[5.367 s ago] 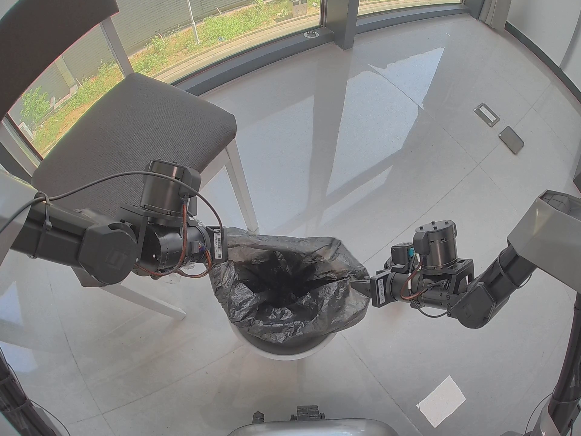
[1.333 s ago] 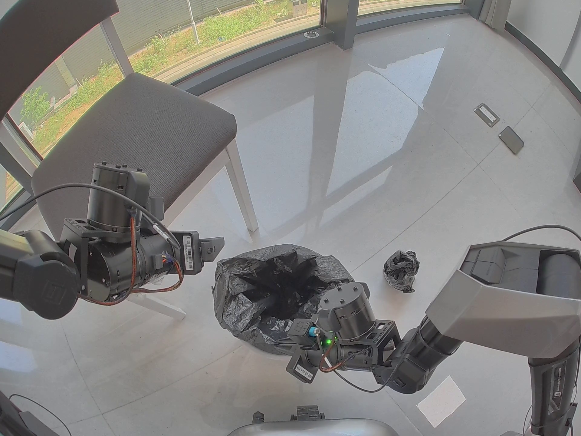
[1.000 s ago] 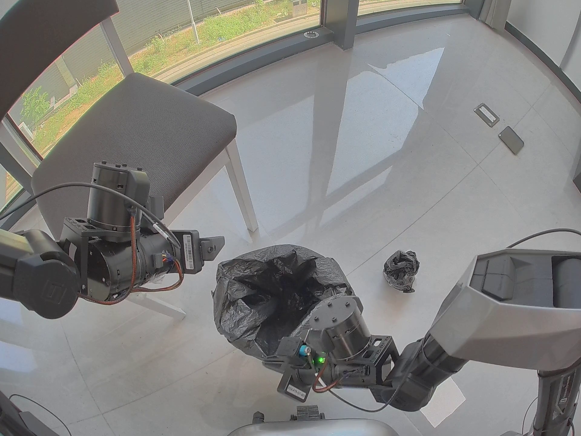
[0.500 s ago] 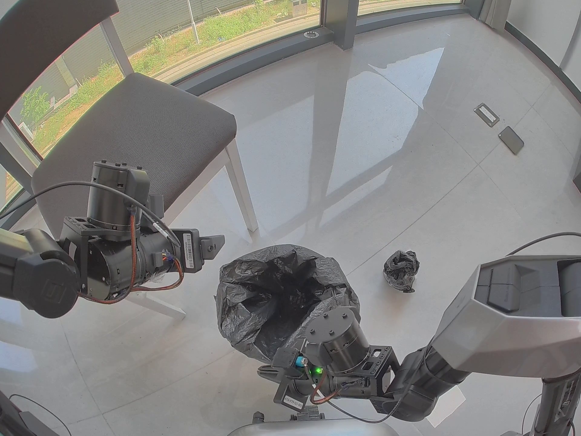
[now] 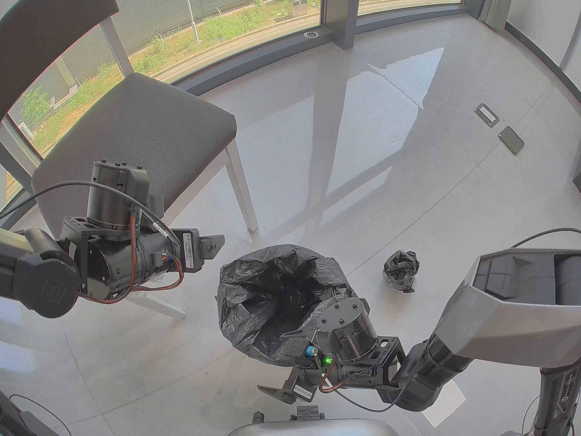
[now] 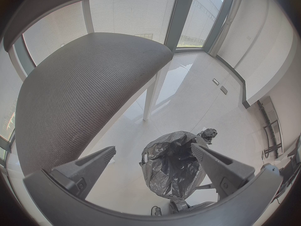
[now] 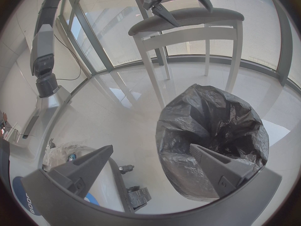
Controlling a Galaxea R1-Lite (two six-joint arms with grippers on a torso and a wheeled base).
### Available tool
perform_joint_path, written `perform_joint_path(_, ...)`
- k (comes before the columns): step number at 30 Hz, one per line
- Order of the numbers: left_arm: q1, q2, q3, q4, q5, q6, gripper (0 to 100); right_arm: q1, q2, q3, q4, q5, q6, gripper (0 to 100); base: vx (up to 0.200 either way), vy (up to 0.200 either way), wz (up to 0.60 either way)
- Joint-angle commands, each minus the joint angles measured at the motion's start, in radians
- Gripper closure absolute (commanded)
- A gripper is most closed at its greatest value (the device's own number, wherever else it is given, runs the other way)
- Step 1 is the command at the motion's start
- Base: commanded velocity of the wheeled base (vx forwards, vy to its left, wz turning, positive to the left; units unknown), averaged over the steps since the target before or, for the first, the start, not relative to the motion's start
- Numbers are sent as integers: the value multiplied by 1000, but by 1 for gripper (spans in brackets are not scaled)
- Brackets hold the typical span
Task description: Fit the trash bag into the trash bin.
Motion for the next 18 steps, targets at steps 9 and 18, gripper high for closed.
perform_joint_path(9,0,-3,1,-1,0,0,0,-36,89,-67,0,0,-22,0,0,0,0)
perform_joint_path(18,0,-4,0,-1,0,0,0,-33,98,-58,1,5,-22,0,0,0,0)
